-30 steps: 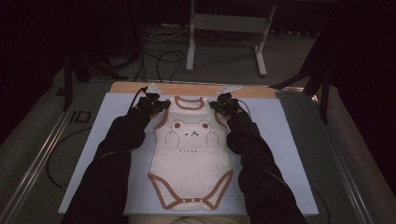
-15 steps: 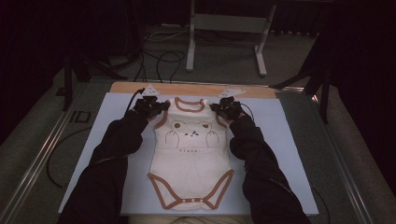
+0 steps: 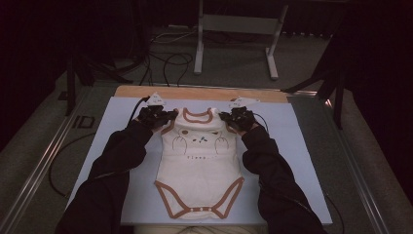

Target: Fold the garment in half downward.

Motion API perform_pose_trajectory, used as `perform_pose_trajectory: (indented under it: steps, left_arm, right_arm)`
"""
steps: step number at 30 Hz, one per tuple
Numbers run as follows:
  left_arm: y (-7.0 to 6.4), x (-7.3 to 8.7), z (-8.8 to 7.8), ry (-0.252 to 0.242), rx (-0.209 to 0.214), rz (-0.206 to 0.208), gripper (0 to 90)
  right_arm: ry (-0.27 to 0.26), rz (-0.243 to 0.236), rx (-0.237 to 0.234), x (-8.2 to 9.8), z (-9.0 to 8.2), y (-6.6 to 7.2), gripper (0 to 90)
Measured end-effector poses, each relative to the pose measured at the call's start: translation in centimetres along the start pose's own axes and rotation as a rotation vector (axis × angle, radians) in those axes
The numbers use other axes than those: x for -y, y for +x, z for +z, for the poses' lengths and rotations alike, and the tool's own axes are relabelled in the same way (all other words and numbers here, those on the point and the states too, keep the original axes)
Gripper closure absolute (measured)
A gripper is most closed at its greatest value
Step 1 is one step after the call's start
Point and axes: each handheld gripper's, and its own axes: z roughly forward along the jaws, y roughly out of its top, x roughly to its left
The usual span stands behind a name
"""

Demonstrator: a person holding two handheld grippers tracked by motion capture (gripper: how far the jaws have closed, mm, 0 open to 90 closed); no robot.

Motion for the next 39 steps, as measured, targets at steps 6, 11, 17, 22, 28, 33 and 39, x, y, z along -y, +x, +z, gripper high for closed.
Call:
perform_pose_trajectory:
  steps: [6,11,17,22,28,33,39]
  left_arm:
    - [-0.8,0.1,-0.7,0.0,0.015,0.013,89.1]
    - [-1.4,0.2,-1.2,0.013,0.02,0.028,89.1]
    - [-2.3,0.6,-1.8,0.019,0.028,0.043,89.1]
    - [-3.1,1.1,-2.5,0.026,0.038,0.052,89.1]
    - [-4.0,1.7,-3.6,0.006,0.044,0.05,89.1]
    - [-4.9,2.2,-4.3,-0.004,0.047,0.055,89.1]
    - [-5.8,3.1,-4.9,-0.002,0.05,0.06,89.1]
  right_arm:
    - [-0.02,-0.009,-0.013,0.0,-1.0,0.9,87.9]
    - [-0.02,-0.027,-0.015,0.1,-1.7,1.6,87.9]
    - [-0.025,-0.038,-0.025,0.5,-2.4,2.3,87.9]
    - [-0.031,-0.041,-0.028,0.8,-2.9,2.8,87.9]
    - [-0.047,-0.042,-0.036,1.1,-3.7,3.3,87.9]
    - [-0.057,-0.047,-0.042,1.4,-4.6,3.9,87.9]
    - [-0.06,-0.06,-0.046,2.1,-5.5,4.7,87.9]
